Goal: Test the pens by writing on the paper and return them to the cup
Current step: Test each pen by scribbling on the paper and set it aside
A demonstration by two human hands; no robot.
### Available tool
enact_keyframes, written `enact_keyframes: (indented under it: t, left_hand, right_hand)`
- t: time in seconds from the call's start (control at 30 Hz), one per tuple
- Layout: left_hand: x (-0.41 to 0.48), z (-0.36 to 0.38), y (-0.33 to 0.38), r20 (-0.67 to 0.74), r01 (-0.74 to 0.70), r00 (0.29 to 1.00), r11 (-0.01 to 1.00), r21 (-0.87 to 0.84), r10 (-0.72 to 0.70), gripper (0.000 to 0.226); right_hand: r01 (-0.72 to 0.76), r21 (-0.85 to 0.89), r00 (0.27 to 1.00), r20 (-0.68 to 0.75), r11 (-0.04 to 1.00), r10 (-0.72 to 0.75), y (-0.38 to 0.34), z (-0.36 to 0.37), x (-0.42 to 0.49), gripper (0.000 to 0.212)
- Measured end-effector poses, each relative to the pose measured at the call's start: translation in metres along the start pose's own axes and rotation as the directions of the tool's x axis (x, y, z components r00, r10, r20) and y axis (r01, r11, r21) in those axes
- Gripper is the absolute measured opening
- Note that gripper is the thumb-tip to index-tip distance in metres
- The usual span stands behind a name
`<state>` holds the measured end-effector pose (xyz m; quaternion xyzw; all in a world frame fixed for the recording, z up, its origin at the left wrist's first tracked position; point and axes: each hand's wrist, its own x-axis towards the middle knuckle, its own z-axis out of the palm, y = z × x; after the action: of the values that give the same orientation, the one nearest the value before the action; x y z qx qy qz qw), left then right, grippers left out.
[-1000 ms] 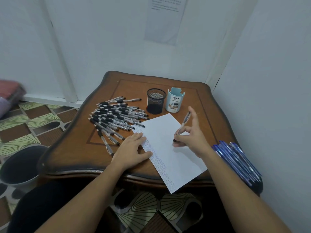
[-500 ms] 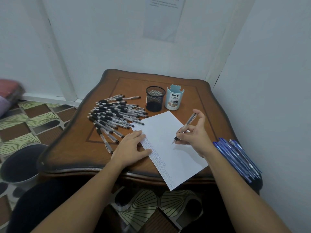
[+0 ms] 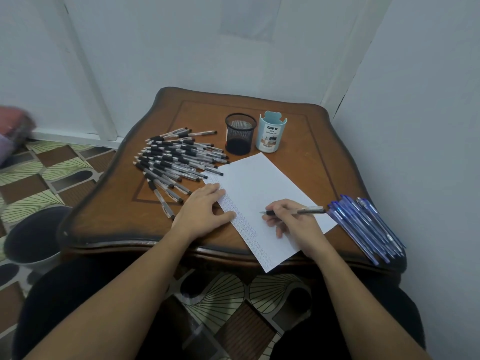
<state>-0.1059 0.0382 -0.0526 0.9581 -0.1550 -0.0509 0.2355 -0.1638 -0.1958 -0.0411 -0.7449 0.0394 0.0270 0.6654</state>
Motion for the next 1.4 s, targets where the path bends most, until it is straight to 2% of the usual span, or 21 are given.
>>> enact_keyframes:
  t: [0.07,0.2,0.37,0.6,0.87,1.2,1.4]
  left_hand:
    - [0.0,0.001,0.0,-0.007,0.003,1.0,1.0,0.002,-0.003,0.074]
    - [0.001,0.001,0.0,-0.018,0.0,1.0,1.0,-0.001,0.0,0.074]
    - [0.001,0.002,-0.001,-0.023,-0.002,1.0,1.0,-0.01,0.001,0.075]
    - [0.002,0.002,-0.001,-0.028,-0.005,1.0,1.0,-0.009,0.004,0.075]
    - [0.002,0.001,0.0,-0.024,-0.001,1.0,1.0,-0.009,0.001,0.075]
    - [0.001,0.002,0.0,-0.035,0.003,0.999,1.0,-0.027,-0.004,0.074]
    - [0.001,0.002,0.0,-0.031,0.003,1.0,1.0,-0.019,-0.004,0.074]
  right_hand:
    - [-0.011,-0.028,1.0,0.011,1.0,0.012,0.004,0.002,-0.001,0.007]
    - [0.007,-0.14,1.0,0.007,0.99,-0.006,0.007,0.007,0.0,0.02]
    - [0.066,-0.223,0.997,0.054,0.973,-0.055,0.009,0.007,-0.007,0.01]
    - [0.064,-0.222,0.998,0.01,0.973,-0.063,0.017,0.008,-0.01,0.026]
    - [0.054,-0.211,0.999,0.007,0.976,-0.053,0.016,0.011,-0.01,0.023]
    - [0.048,-0.277,0.999,0.019,0.96,-0.044,0.017,0.01,-0.01,0.024]
    - [0.043,-0.242,0.999,0.014,0.969,-0.041,0.016,0.011,-0.011,0.025]
